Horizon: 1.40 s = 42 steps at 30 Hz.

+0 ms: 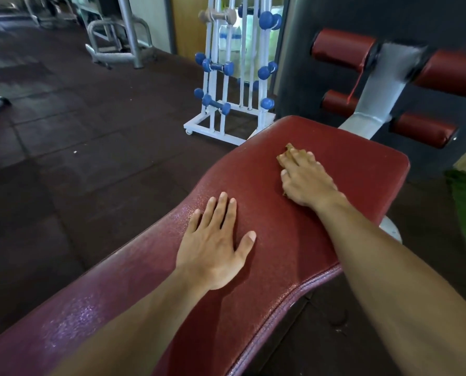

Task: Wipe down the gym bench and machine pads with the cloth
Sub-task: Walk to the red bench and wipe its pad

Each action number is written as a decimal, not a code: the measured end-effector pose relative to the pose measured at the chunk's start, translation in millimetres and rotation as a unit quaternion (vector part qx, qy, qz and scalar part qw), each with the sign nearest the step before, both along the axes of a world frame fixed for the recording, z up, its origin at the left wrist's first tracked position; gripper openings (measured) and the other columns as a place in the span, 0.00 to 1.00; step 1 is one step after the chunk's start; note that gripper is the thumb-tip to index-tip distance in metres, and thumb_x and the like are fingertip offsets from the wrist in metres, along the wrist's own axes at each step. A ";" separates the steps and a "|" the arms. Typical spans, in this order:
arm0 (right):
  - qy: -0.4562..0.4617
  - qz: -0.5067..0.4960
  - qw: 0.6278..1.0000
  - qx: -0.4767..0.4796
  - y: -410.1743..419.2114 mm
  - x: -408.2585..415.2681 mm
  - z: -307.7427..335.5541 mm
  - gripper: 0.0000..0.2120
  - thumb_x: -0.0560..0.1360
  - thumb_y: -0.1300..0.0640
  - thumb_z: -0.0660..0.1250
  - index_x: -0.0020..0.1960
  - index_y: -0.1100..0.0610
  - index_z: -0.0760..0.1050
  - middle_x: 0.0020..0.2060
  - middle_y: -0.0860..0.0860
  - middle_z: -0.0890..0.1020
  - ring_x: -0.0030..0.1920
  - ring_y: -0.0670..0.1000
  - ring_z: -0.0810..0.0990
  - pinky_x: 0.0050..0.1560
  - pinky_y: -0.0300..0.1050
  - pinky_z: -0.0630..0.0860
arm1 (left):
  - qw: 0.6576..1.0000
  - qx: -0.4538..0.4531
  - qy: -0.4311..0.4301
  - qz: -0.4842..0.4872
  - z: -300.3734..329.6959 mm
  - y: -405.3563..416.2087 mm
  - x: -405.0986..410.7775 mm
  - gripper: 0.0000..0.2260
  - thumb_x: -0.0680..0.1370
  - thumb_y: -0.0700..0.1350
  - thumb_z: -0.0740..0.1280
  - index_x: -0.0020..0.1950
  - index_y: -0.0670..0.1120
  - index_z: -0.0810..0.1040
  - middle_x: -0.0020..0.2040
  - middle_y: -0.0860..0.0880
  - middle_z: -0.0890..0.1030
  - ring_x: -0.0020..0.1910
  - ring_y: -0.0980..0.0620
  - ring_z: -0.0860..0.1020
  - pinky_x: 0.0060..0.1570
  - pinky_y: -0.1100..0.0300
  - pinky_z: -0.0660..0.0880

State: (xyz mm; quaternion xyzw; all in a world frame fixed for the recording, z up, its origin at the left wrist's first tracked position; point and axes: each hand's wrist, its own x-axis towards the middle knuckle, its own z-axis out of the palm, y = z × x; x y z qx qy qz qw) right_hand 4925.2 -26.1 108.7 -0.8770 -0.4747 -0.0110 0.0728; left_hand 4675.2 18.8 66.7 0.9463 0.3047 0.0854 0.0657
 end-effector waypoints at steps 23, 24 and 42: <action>0.052 0.096 0.994 0.007 35.7 -55.4 -2.4 0.23 0.82 0.48 0.48 0.77 0.45 0.57 0.79 0.49 0.52 0.78 0.57 0.48 0.75 0.57 0.49 | 1.000 0.008 -0.006 0.003 -1.8 -2.0 -0.4 0.34 0.79 0.67 0.38 0.79 0.48 0.41 0.79 0.51 0.40 0.77 0.55 0.38 0.75 0.54 0.39; 0.057 0.108 0.993 0.003 27.1 -59.2 -1.0 0.23 0.82 0.49 0.49 0.77 0.45 0.57 0.79 0.49 0.52 0.78 0.56 0.47 0.75 0.57 0.50 | 1.000 0.008 -0.007 0.003 -1.7 -2.0 -0.3 0.34 0.79 0.66 0.38 0.79 0.48 0.41 0.79 0.51 0.40 0.77 0.55 0.38 0.75 0.53 0.39; -0.003 0.028 0.999 -0.033 -71.2 -19.7 3.9 0.24 0.81 0.43 0.40 0.77 0.38 0.51 0.78 0.41 0.50 0.78 0.46 0.46 0.75 0.51 0.46 | 0.998 -0.052 -0.035 0.024 10.4 26.4 53.3 0.35 0.78 0.68 0.43 0.79 0.49 0.47 0.80 0.43 0.46 0.78 0.44 0.44 0.76 0.45 0.46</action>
